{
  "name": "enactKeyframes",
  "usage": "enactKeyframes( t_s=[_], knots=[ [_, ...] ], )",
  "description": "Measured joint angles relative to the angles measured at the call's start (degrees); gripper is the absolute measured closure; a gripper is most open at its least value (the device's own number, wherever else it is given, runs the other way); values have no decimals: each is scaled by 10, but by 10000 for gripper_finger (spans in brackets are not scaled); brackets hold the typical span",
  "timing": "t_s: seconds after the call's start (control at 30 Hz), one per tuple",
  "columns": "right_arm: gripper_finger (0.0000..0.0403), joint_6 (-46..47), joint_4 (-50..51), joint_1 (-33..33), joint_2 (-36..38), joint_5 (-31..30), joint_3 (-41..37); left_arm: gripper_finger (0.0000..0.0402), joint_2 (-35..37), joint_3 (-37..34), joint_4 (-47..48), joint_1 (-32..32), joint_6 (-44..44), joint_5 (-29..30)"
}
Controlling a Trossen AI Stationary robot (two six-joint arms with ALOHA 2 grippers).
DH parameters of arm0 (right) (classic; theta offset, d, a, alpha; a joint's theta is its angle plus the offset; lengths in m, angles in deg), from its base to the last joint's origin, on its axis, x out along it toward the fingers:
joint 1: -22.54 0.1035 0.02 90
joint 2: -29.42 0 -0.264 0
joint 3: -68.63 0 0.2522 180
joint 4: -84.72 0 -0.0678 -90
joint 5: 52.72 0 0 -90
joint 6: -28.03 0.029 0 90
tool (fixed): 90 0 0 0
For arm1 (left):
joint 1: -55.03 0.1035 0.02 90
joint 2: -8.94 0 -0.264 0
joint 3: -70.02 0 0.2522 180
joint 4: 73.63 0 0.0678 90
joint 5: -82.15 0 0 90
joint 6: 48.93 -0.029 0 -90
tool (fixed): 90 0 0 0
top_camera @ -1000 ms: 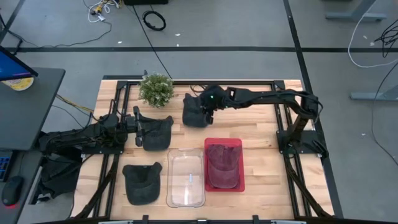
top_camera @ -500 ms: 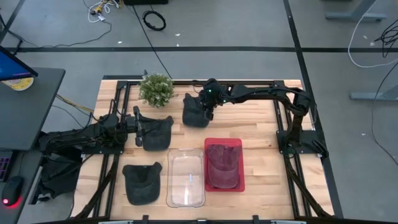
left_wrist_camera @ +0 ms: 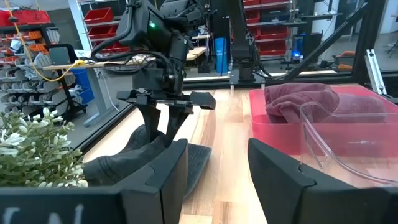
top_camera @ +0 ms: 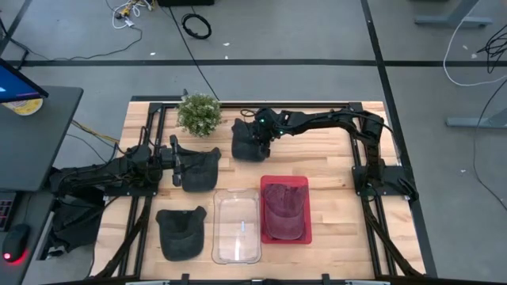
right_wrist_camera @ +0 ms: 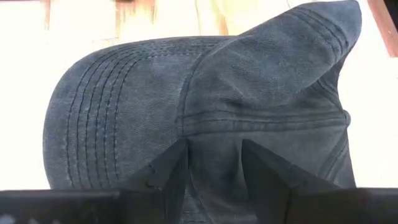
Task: Pick & Place hat
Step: Put the top black cap into the transparent bin
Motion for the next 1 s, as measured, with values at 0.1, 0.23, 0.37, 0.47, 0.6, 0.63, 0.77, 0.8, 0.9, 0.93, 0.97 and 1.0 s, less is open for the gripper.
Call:
enactKeyframes(
  t_s=[0.1,0.23,0.37,0.47,0.6,0.63,0.77,0.8,0.9,0.93,0.97,1.0],
  knots=[
    [248,-8,0,0,2,-1,0,229,0,0,0,0,0,0],
    [279,-10,1,0,3,4,0,229,0,0,0,0,0,0],
    [365,-12,8,-2,3,47,0,229,0,0,0,0,0,0],
    [390,-4,13,-5,3,63,-1,229,0,0,0,0,0,0],
    [396,20,26,-4,16,67,-2,229,0,0,0,0,0,0],
    [397,20,33,-2,23,64,-3,229,0,0,0,0,0,0],
    [399,46,41,24,65,-1,-3,229,0,0,0,0,0,0],
    [399,49,44,35,77,-18,-2,229,0,0,0,0,0,0],
    [400,58,56,77,107,-60,-2,229,0,0,0,0,0,0],
    [400,65,55,93,117,-75,-2,229,0,0,0,0,0,0],
    [401,70,54,108,129,-89,-2,229,0,0,0,0,0,0],
    [401,73,54,125,140,-104,-2,229,0,0,0,0,0,0]
  ],
)
